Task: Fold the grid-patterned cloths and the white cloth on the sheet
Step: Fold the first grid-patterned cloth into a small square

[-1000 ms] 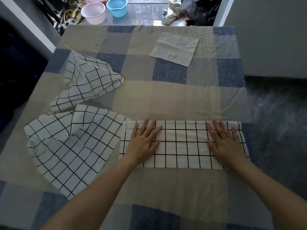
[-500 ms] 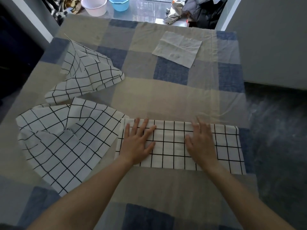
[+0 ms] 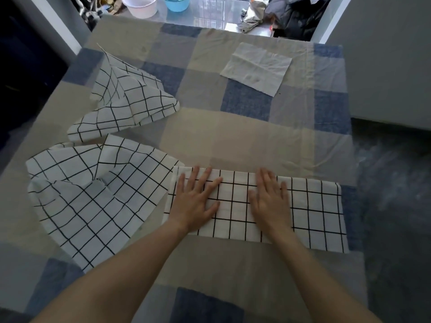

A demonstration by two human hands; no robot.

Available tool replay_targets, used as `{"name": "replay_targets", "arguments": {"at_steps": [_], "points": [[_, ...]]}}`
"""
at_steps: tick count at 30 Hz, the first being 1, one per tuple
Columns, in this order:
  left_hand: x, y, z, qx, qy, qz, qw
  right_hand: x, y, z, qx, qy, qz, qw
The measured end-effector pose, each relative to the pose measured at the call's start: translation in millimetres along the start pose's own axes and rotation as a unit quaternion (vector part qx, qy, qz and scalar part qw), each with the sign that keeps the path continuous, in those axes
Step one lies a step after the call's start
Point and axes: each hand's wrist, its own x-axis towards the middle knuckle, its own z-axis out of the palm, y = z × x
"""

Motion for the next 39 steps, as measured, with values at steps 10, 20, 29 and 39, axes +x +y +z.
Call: {"name": "replay_targets", "arguments": {"at_steps": [10,20,29,39], "points": [[-1,3,-5,-0.003,0.004,-0.017,1.0,-16,108,-26,0.004,0.06,0.157,0.986],[8,-5,-36,0.019,-0.085,-0.175,0.981,-15,108,-30,0.026,0.053,0.196,0.979],[19,-1,-49,0.035,-0.164,-0.183,0.969,1,122,-67,0.06,0.056,0.273,0.958],[23,32,-78,0.104,-0.076,-0.066,0.989,6,126,-90,0.268,0.092,0.278,0.918]]}}
